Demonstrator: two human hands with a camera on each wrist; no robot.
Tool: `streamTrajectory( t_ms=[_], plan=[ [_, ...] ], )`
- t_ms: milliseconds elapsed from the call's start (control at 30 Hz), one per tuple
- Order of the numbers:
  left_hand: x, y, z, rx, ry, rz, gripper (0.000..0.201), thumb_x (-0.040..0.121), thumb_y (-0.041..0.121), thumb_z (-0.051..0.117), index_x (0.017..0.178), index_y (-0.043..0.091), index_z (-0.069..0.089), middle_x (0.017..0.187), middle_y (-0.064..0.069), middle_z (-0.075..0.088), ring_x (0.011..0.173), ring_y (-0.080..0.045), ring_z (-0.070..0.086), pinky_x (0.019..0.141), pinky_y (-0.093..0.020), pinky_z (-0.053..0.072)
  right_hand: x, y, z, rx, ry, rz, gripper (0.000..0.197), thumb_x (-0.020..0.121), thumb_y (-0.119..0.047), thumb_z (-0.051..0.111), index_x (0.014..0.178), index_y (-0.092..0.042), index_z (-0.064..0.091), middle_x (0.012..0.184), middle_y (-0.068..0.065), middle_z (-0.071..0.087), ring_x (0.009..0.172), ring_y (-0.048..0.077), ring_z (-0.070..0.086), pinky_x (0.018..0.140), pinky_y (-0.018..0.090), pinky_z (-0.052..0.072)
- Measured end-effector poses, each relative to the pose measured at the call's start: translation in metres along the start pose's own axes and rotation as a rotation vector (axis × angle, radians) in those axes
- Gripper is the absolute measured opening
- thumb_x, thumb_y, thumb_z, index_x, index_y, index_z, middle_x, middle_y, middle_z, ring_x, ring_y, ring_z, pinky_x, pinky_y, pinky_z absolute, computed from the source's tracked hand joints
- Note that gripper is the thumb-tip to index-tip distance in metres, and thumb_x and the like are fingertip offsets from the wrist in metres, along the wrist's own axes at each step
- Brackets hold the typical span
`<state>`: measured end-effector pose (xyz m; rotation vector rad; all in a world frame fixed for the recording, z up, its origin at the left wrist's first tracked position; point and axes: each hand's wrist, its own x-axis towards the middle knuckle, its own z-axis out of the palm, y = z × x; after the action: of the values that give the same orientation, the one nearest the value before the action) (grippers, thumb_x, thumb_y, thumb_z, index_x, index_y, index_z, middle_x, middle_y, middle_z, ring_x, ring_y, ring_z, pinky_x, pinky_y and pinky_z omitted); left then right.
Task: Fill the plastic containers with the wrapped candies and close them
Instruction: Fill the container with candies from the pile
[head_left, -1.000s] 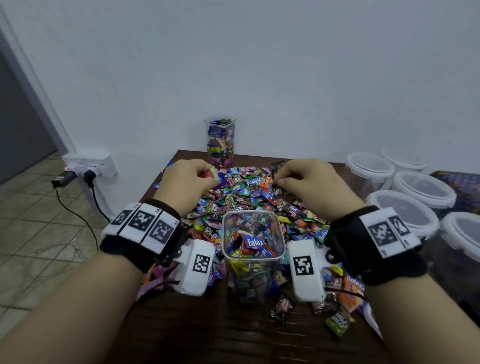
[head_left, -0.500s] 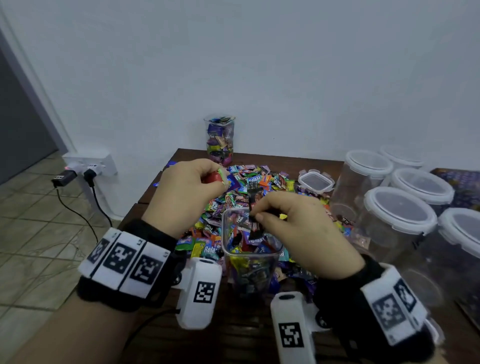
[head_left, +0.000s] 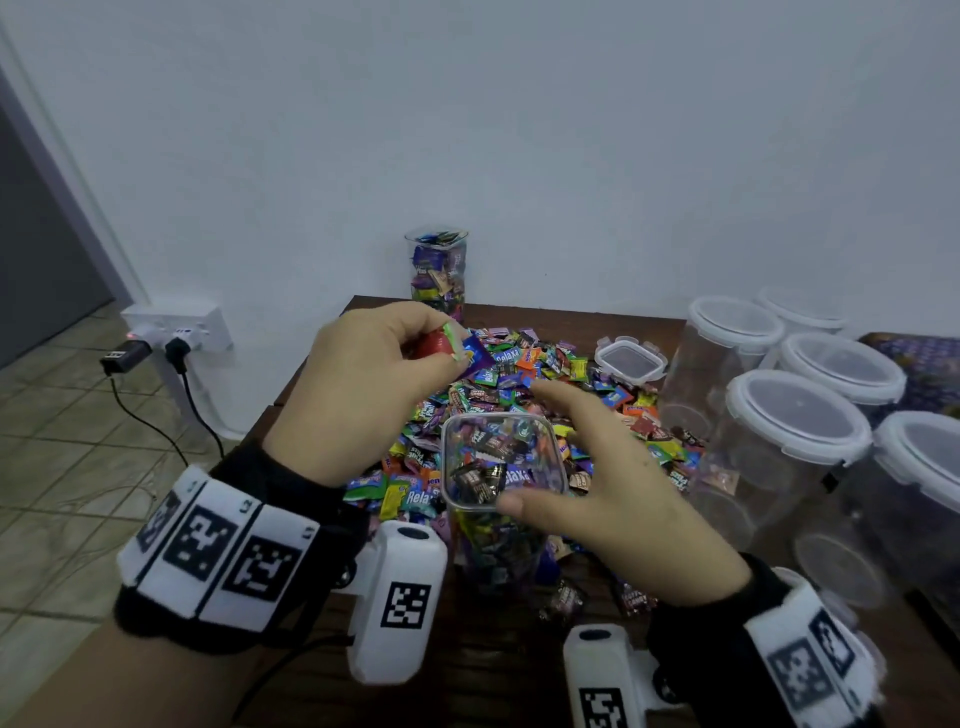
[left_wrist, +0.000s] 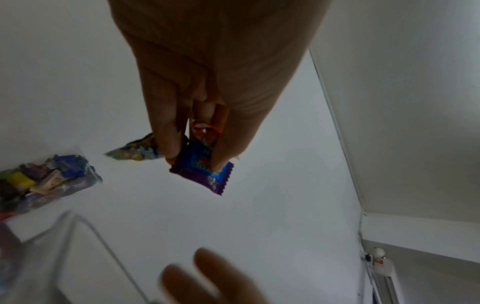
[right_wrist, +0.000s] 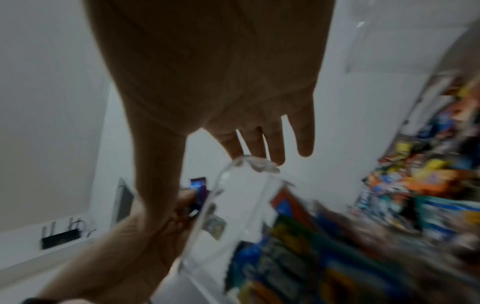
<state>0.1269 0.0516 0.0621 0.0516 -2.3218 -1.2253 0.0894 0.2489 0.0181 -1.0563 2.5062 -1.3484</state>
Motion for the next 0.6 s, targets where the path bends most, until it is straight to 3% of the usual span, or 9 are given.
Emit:
streamTrajectory(
  t_ms=[67, 100, 200, 300, 367, 433, 533, 600],
  plan=[
    [-0.001, 0.007, 0.000, 0.011, -0.030, 0.024, 0.023, 0.080, 0.017, 0.070, 0.069, 0.036, 0.063, 0.068, 0.030, 0.063, 0.066, 0.006, 0.058, 0.066, -0.013, 0.043, -0.001, 0.012, 0.002, 0.148, -0.144, 0.107, 0.117, 0.054, -0.063, 0.079, 0.146, -0.040, 0.012, 0.141, -0.029, 0.031, 0.126, -0.012, 0.036, 0.104, 0.014, 0.034],
    [-0.002, 0.010, 0.000, 0.009, -0.045, 0.032, 0.023, 0.080, 0.016, 0.070, 0.069, 0.036, 0.064, 0.067, 0.028, 0.063, 0.064, 0.005, 0.057, 0.064, -0.013, 0.044, -0.001, 0.017, 0.004, 0.211, -0.189, 0.131, 0.122, 0.054, -0.055, 0.084, 0.147, -0.041, 0.006, 0.139, -0.033, 0.032, 0.122, -0.014, 0.040, 0.104, 0.014, 0.036],
    [-0.005, 0.019, 0.005, -0.042, -0.119, 0.034, 0.020, 0.080, 0.016, 0.071, 0.070, 0.032, 0.067, 0.070, 0.018, 0.066, 0.063, -0.002, 0.059, 0.061, -0.019, 0.048, 0.004, 0.027, 0.013, 0.243, -0.220, 0.129, 0.115, 0.061, -0.038, 0.086, 0.145, -0.041, 0.006, 0.130, -0.037, 0.032, 0.115, -0.024, 0.038, 0.099, 0.010, 0.037],
    [-0.008, 0.020, 0.013, -0.106, -0.238, 0.018, 0.029, 0.078, 0.011, 0.071, 0.063, 0.035, 0.066, 0.083, 0.003, 0.070, 0.070, -0.010, 0.064, 0.065, -0.023, 0.052, 0.006, 0.029, 0.016, 0.277, -0.188, 0.136, 0.100, 0.067, -0.025, 0.084, 0.143, -0.037, 0.019, 0.131, -0.021, 0.045, 0.115, -0.018, 0.044, 0.093, 0.009, 0.041],
    [-0.010, 0.017, 0.019, -0.076, -0.316, -0.017, 0.027, 0.078, 0.010, 0.071, 0.062, 0.032, 0.065, 0.073, 0.009, 0.068, 0.062, -0.001, 0.059, 0.061, -0.016, 0.048, 0.006, 0.030, 0.016, 0.285, -0.168, 0.132, 0.089, 0.068, -0.022, 0.084, 0.130, -0.049, 0.026, 0.124, -0.021, 0.052, 0.114, -0.015, 0.047, 0.094, 0.013, 0.042],
    [-0.013, 0.015, 0.025, 0.044, -0.372, -0.028, 0.023, 0.079, 0.016, 0.070, 0.066, 0.033, 0.062, 0.063, 0.014, 0.062, 0.058, 0.003, 0.053, 0.058, -0.012, 0.043, 0.005, 0.030, 0.017, 0.325, -0.157, 0.120, 0.086, 0.067, -0.017, 0.084, 0.126, -0.047, 0.029, 0.118, -0.029, 0.055, 0.114, -0.011, 0.051, 0.095, 0.015, 0.043],
    [-0.017, 0.013, 0.031, 0.149, -0.407, -0.009, 0.018, 0.081, 0.020, 0.067, 0.072, 0.033, 0.061, 0.068, 0.009, 0.062, 0.067, -0.002, 0.056, 0.063, -0.018, 0.045, 0.004, 0.033, 0.020, 0.337, -0.146, 0.107, 0.104, 0.060, -0.034, 0.084, 0.142, -0.033, 0.021, 0.129, -0.025, 0.051, 0.123, -0.002, 0.048, 0.105, 0.034, 0.041],
    [-0.017, 0.013, 0.032, 0.170, -0.410, 0.003, 0.019, 0.081, 0.018, 0.065, 0.073, 0.034, 0.060, 0.068, 0.009, 0.061, 0.067, -0.002, 0.056, 0.063, -0.019, 0.045, 0.005, 0.033, 0.021, 0.328, -0.150, 0.109, 0.114, 0.056, -0.045, 0.081, 0.147, -0.030, 0.015, 0.139, -0.016, 0.045, 0.129, 0.001, 0.043, 0.108, 0.039, 0.038]
  ],
)
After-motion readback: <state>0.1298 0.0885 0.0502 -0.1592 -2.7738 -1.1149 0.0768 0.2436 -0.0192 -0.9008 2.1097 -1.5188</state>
